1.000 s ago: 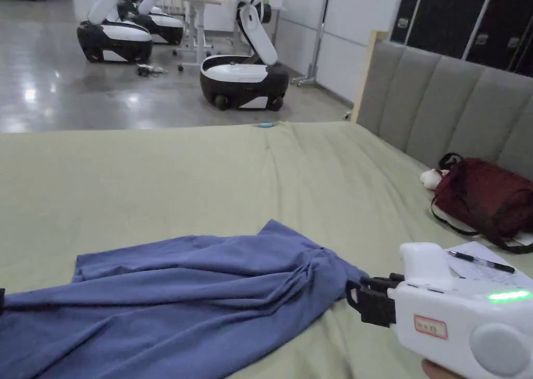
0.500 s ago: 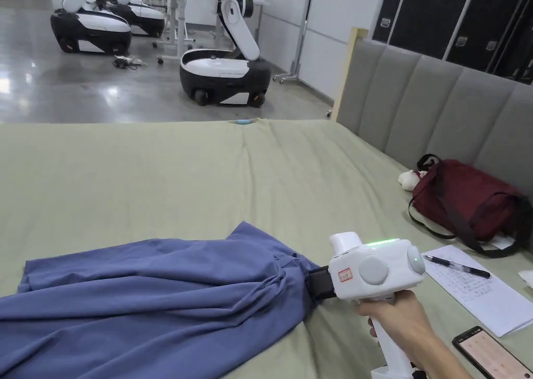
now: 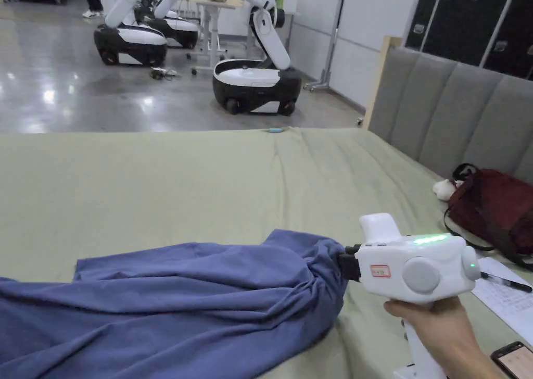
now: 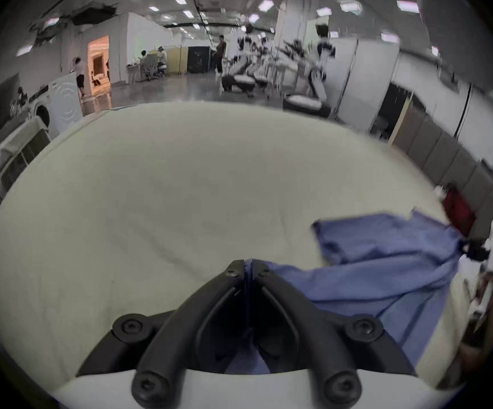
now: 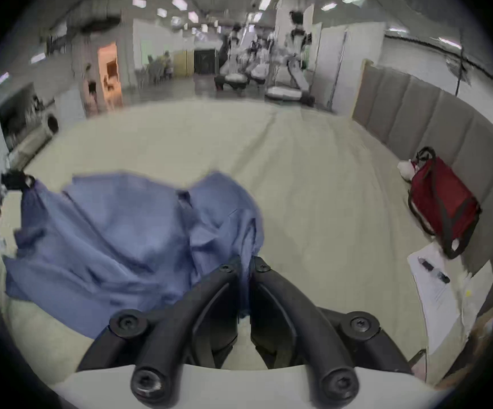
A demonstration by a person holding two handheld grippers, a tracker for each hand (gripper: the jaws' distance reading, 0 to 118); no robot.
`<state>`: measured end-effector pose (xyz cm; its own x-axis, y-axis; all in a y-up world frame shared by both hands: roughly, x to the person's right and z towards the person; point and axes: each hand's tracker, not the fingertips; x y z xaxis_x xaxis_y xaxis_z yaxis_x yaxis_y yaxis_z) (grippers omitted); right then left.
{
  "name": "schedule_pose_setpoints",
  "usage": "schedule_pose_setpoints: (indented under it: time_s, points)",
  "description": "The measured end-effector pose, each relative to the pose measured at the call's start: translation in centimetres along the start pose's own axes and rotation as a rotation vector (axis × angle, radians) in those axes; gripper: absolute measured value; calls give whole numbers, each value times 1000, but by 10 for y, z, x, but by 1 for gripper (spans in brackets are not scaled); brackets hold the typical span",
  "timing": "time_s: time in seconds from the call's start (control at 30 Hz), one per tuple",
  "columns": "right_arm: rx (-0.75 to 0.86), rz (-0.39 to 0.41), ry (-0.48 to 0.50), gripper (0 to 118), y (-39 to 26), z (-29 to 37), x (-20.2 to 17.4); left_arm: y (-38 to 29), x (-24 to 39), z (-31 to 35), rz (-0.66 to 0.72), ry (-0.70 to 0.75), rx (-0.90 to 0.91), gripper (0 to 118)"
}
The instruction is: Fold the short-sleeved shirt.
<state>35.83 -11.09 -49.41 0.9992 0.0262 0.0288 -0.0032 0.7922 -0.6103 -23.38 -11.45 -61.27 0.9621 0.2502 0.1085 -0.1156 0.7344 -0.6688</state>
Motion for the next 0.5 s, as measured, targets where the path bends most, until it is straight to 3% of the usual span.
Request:
schedule_pose_setpoints:
  time_s: [0.23, 0.37, 0.5]
  points:
    - [311, -53, 158, 10, 71, 57, -31, 60, 26, 75, -2, -102, 232, 0]
    - [475, 47, 147, 10, 111, 93, -65, 99, 39, 120, 19, -142, 334, 0]
    - [666, 32, 182, 10, 141, 131, -89, 125, 50, 176, 28, -166, 486, 0]
